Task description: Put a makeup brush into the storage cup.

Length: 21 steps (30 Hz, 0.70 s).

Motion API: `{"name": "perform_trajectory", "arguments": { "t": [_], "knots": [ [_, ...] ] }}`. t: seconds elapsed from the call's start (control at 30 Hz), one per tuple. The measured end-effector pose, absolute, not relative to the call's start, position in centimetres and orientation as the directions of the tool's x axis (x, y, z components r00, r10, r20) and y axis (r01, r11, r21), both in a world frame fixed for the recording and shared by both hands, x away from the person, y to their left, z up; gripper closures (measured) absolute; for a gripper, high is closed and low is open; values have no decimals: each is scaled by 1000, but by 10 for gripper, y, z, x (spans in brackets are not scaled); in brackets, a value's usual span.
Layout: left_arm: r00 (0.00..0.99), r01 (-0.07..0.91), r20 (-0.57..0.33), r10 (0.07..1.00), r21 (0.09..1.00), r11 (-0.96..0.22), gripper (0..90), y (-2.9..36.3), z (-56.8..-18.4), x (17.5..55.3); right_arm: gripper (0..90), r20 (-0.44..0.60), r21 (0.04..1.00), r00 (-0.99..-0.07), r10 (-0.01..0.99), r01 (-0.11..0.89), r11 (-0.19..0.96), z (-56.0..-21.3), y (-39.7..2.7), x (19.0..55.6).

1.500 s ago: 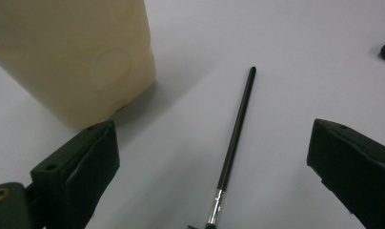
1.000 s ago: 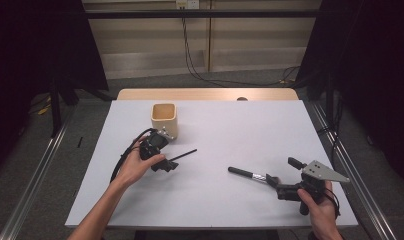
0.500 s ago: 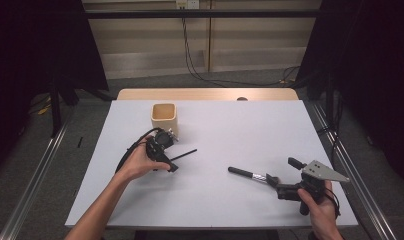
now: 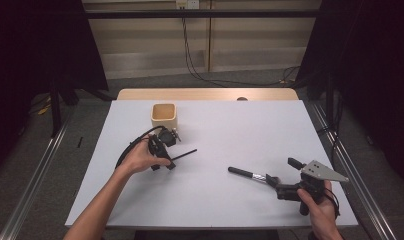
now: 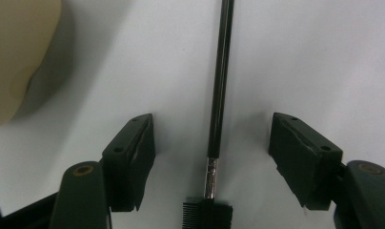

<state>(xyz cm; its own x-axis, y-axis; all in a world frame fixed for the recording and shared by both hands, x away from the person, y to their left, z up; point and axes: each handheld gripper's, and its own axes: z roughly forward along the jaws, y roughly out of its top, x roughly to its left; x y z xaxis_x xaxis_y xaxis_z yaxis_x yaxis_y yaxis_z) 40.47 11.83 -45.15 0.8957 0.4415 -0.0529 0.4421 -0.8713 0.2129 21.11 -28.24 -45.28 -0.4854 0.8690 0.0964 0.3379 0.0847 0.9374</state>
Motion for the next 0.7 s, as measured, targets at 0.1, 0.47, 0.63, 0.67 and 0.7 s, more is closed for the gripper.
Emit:
{"name": "perform_trajectory", "arguments": {
  "t": [0.1,0.47,0.63,0.67,0.7],
  "knots": [
    [902,430,-52,428,183,-884,379,117,-450,408,0,97,937,-486,869,340,85,-453,-283,211],
    [912,411,-66,406,116,-904,621,112,-447,413,0,96,934,-490,867,346,92,-454,-282,211],
    [920,389,-71,385,63,-919,747,106,-446,415,0,94,933,-490,866,347,94,-454,-282,211],
    [920,389,-71,385,63,-919,760,106,-446,415,0,94,933,-490,866,347,94,-454,-282,211],
    [918,393,-76,389,59,-917,760,106,-446,416,0,95,933,-490,867,347,94,-454,-282,211]
  ]
}}
